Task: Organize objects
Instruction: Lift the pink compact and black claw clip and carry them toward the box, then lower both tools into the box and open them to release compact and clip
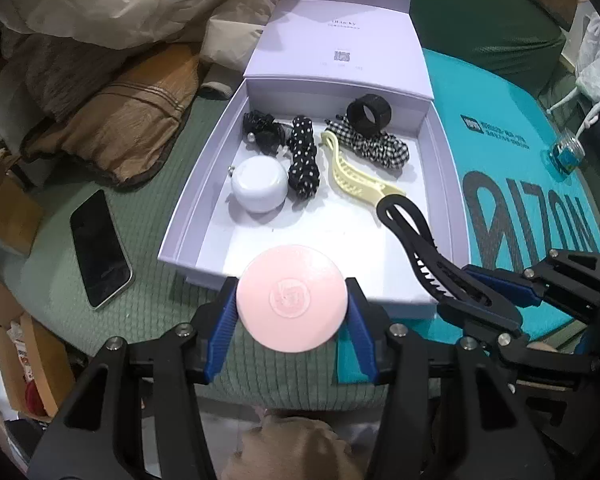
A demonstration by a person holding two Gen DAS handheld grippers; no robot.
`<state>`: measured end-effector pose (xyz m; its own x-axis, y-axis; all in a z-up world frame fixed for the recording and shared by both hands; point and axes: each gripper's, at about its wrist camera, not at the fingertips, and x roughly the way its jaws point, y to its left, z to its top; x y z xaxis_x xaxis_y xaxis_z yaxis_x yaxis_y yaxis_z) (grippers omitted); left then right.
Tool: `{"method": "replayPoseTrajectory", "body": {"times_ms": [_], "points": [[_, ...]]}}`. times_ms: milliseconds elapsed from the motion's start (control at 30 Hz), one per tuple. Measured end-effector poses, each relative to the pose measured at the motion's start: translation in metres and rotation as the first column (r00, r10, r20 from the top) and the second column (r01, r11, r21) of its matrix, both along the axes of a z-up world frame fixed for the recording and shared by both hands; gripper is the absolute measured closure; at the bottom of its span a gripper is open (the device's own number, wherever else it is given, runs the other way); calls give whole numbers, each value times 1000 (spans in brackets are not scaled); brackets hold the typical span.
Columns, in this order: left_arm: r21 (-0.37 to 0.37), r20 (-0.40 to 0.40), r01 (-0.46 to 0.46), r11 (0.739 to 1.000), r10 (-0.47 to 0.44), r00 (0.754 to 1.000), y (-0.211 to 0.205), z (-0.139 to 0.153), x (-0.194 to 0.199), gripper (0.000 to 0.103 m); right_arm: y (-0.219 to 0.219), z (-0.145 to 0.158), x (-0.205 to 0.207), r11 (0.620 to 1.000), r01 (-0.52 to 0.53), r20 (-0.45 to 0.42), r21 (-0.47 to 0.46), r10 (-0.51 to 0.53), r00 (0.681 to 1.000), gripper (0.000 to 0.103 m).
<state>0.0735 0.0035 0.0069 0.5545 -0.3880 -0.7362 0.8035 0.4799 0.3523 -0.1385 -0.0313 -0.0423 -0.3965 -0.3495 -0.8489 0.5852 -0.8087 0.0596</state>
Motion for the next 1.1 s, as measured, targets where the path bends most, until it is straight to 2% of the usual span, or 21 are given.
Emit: {"method": "replayPoseTrajectory", "body": {"times_ms": [533,1100], "points": [[33,-15,15,999,-14,1000,-45,-6,33,53,-6,-12,-49,1000,2,21,19,-3,1000,81],[103,-76,-20,994,28,997,-56,-32,60,53,-18,-37,-73,999,-26,72,26,24,997,81]]}}
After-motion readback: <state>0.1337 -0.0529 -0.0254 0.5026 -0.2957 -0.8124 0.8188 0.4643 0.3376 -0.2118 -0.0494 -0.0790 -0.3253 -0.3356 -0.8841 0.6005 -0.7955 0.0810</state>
